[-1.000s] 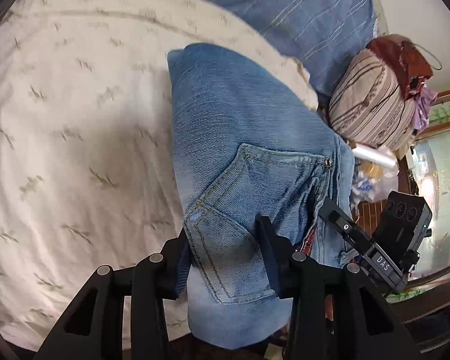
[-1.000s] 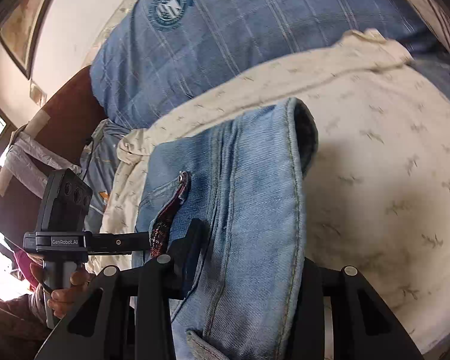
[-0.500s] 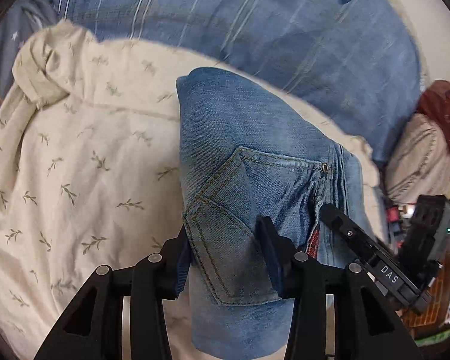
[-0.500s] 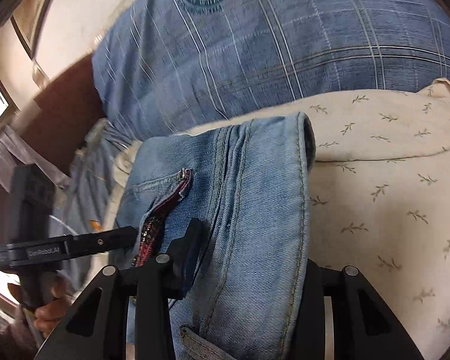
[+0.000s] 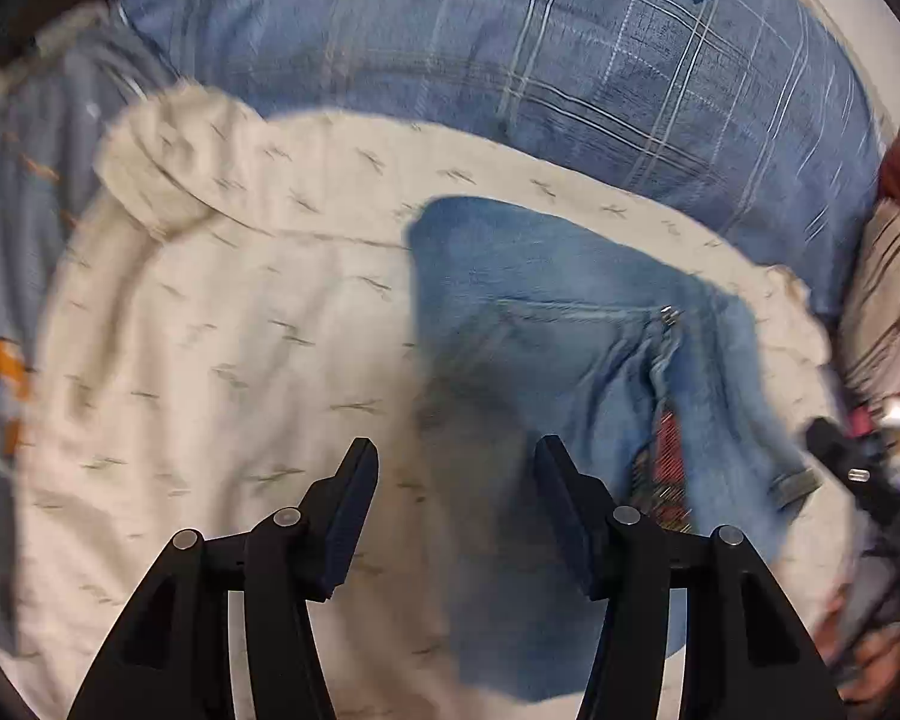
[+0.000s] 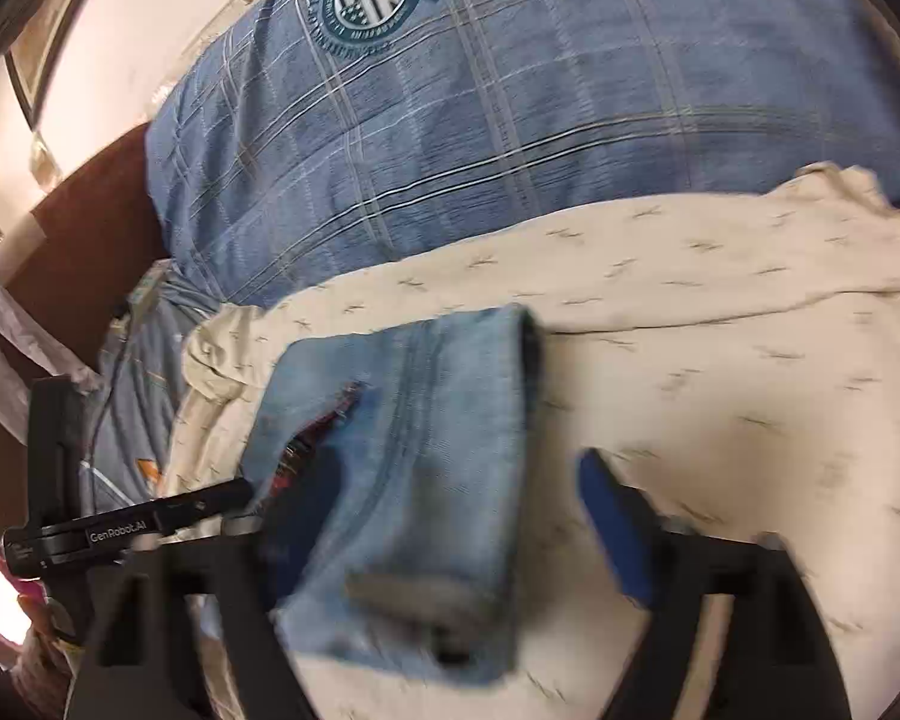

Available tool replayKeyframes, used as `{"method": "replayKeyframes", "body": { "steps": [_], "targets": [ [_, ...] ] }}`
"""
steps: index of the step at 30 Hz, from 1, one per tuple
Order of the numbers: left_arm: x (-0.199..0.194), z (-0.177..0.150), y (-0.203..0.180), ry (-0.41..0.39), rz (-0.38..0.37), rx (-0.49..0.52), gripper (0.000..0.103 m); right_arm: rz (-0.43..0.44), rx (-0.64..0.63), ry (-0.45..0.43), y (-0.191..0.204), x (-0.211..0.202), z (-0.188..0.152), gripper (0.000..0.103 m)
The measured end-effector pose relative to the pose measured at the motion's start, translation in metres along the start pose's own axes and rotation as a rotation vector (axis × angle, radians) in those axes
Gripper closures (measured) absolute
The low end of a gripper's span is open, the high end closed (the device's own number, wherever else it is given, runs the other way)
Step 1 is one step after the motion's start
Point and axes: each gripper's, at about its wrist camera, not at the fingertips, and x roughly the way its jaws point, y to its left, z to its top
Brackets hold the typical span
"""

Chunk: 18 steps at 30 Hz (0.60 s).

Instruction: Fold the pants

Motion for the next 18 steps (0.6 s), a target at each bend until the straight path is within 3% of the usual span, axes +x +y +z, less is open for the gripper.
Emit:
{"method": "replayKeyframes", "body": {
  "steps": [1, 3, 9, 14, 18],
  "targets": [
    [-0.012, -0.010, -0.005, -0.047, 0.056, 0.047, 0.048, -0.044, -0.007, 0.020, 0.002, -0.009, -0.005, 0.001],
    [-0.029, -0.028, -0.010, -0.109, 0.091, 0.109, 0.044, -0.093, -0.024, 0.045, 0.009, -0.020, -0.013, 0.001],
    [-0.065, -0.087, -0.007, -0.125, 0.061, 0.151, 0.036, -0.319, -0.106, 0.108, 0.027, -0.046, -0.054, 0.000],
    [-0.104, -0.128, -0.016, -0.273, 0.115, 0.261, 0.036, -0.303, -0.121, 0.040, 0.039, -0.075, -0.085, 0.000],
    [-0.123, -0.143, -0.016, -0.298, 0.085, 0.256, 0.036, -0.288, -0.100, -0.003, 0.043, -0.091, -0.091, 0.000]
  ]
}}
